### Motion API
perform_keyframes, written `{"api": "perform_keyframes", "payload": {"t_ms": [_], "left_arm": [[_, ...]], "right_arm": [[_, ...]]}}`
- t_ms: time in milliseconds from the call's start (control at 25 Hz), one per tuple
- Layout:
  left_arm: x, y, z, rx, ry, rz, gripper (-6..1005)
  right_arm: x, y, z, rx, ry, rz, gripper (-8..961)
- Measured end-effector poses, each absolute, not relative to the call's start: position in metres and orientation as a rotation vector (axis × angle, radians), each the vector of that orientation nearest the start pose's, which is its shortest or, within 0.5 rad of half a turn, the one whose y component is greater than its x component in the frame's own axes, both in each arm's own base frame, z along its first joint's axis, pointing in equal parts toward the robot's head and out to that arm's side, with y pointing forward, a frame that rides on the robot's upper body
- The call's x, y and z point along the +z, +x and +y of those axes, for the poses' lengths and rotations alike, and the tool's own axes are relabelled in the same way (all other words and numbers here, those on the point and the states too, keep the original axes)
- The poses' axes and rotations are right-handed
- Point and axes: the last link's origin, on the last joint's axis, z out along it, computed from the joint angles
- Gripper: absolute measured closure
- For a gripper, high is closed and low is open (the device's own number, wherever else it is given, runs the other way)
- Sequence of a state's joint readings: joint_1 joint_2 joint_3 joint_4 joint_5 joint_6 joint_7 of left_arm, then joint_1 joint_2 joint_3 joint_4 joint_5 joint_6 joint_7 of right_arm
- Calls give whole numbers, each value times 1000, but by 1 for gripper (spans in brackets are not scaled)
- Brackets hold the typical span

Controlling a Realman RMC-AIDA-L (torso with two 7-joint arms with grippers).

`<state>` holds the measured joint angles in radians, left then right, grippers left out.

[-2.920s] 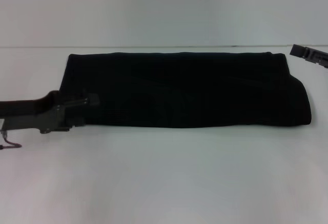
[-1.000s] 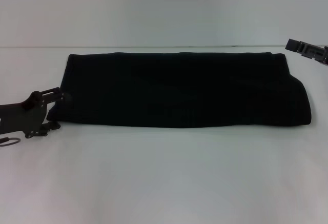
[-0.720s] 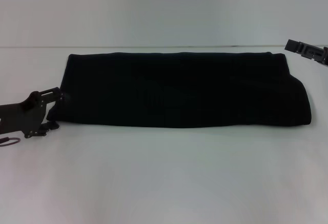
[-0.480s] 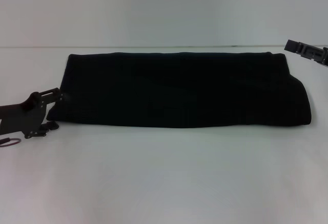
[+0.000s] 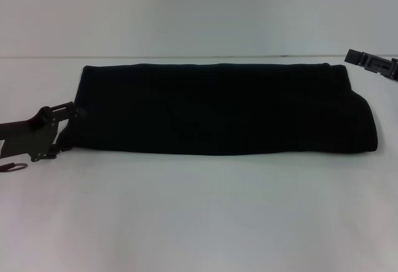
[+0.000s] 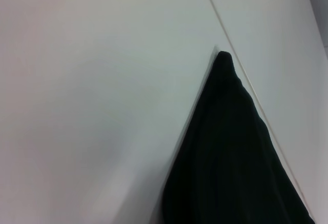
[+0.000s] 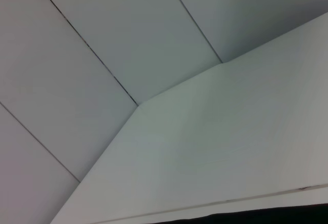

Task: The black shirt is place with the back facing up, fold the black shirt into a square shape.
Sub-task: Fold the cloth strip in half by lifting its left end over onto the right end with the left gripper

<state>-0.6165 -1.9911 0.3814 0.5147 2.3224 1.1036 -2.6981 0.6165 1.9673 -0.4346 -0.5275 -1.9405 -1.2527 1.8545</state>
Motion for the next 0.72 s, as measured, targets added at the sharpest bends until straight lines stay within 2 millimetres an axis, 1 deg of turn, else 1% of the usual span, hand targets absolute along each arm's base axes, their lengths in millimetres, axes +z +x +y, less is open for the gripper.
{"api": "perform_keyframes", "payload": {"t_ms": [400, 720], "left_arm": [[39, -340, 383, 952, 2004, 2818, 98], [35, -338, 383, 900, 2076, 2786, 99]], "right_arm": [[69, 298, 396, 905, -2059, 1300, 31], [69, 298, 396, 906, -2060, 1299, 33]]}}
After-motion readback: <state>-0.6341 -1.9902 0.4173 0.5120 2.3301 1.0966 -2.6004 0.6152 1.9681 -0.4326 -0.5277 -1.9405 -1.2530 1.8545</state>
